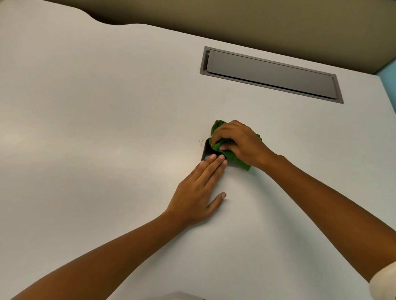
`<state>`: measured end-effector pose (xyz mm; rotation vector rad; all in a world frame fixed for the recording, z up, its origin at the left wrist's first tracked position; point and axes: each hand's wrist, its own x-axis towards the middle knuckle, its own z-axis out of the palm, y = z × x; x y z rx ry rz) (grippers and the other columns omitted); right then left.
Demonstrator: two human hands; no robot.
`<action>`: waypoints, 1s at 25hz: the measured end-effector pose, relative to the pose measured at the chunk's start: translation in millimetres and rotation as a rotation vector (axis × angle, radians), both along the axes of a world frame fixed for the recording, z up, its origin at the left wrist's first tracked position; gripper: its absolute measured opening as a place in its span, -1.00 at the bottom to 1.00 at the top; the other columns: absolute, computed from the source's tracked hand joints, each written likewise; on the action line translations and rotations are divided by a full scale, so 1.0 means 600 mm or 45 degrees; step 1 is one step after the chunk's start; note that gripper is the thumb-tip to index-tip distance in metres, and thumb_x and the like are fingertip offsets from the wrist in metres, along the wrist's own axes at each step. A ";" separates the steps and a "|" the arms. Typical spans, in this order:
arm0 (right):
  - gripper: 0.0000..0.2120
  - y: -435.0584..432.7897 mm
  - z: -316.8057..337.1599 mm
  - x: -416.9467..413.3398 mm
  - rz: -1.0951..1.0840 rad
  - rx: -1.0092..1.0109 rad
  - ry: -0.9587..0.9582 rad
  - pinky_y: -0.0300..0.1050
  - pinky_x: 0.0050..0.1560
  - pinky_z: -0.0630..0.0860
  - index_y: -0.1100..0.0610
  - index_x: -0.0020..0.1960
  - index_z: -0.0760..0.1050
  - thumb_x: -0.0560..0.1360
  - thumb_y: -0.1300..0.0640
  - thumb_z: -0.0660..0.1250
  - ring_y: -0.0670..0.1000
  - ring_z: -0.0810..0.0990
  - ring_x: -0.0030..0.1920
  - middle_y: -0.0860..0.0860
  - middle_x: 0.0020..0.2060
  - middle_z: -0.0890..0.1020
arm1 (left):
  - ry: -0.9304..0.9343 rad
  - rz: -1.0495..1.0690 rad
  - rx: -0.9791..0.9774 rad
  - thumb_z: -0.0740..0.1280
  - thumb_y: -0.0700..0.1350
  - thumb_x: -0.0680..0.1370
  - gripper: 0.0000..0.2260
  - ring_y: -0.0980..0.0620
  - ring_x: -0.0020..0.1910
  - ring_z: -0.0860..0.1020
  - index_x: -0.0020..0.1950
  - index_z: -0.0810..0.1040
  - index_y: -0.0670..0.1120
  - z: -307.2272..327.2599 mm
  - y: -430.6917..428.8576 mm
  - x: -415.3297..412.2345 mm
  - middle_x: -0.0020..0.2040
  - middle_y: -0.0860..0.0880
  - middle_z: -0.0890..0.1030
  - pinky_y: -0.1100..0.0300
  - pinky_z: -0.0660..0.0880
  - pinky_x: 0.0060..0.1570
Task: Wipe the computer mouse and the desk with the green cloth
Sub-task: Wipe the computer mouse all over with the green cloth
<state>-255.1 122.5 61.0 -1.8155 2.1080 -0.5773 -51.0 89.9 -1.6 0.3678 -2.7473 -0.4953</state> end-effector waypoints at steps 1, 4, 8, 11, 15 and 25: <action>-0.82 -0.001 0.002 -0.002 0.013 0.013 0.005 -0.05 0.03 0.46 0.12 -0.02 0.62 0.42 0.30 0.39 0.09 0.53 0.01 0.02 0.00 0.67 | -0.001 -0.001 -0.004 0.14 0.12 0.61 -0.41 0.06 0.57 0.00 0.57 0.09 -0.11 0.000 0.000 0.000 0.58 -0.02 0.14 0.14 0.07 0.53; -0.84 -0.012 0.004 -0.007 -0.009 0.034 0.012 0.04 0.01 0.50 0.13 -0.05 0.62 0.41 0.31 0.41 0.08 0.53 -0.02 0.02 -0.04 0.67 | -0.009 -0.003 -0.019 0.12 0.11 0.62 -0.41 0.05 0.58 -0.01 0.57 0.08 -0.11 0.000 0.000 0.000 0.58 -0.02 0.13 0.15 0.06 0.53; -0.87 -0.025 0.001 -0.013 -0.075 0.041 0.058 0.10 0.00 0.50 0.13 -0.07 0.63 0.42 0.30 0.40 0.08 0.52 -0.02 0.03 -0.08 0.68 | -0.017 -0.006 -0.020 0.09 0.11 0.63 -0.43 0.05 0.57 0.00 0.57 0.08 -0.11 0.002 0.001 0.001 0.58 -0.02 0.14 0.14 0.07 0.53; -0.87 -0.021 0.006 -0.001 -0.062 0.015 0.157 0.10 -0.03 0.52 0.11 -0.08 0.63 0.42 0.29 0.39 0.08 0.54 -0.05 0.02 -0.09 0.68 | -0.010 -0.003 -0.011 0.08 0.08 0.64 -0.46 0.05 0.57 0.01 0.57 0.10 -0.12 0.003 0.001 0.002 0.58 -0.03 0.15 0.14 0.08 0.53; -0.87 0.005 0.008 0.017 0.036 -0.075 0.251 0.06 -0.04 0.52 0.11 -0.08 0.64 0.42 0.29 0.38 0.12 0.58 -0.02 0.04 -0.06 0.69 | -0.028 0.006 -0.012 0.05 0.04 0.64 -0.48 0.04 0.57 0.02 0.56 0.11 -0.12 0.004 0.002 0.002 0.57 -0.05 0.16 0.13 0.08 0.53; -0.79 0.012 0.024 -0.015 -0.003 0.083 0.236 -0.11 0.08 0.46 0.06 0.13 0.59 0.50 0.12 0.37 0.09 0.53 0.13 0.06 0.16 0.59 | -0.053 -0.012 0.022 0.03 0.01 0.64 -0.48 0.05 0.58 -0.02 0.57 0.06 -0.12 0.006 0.001 0.004 0.59 -0.03 0.10 0.13 0.07 0.54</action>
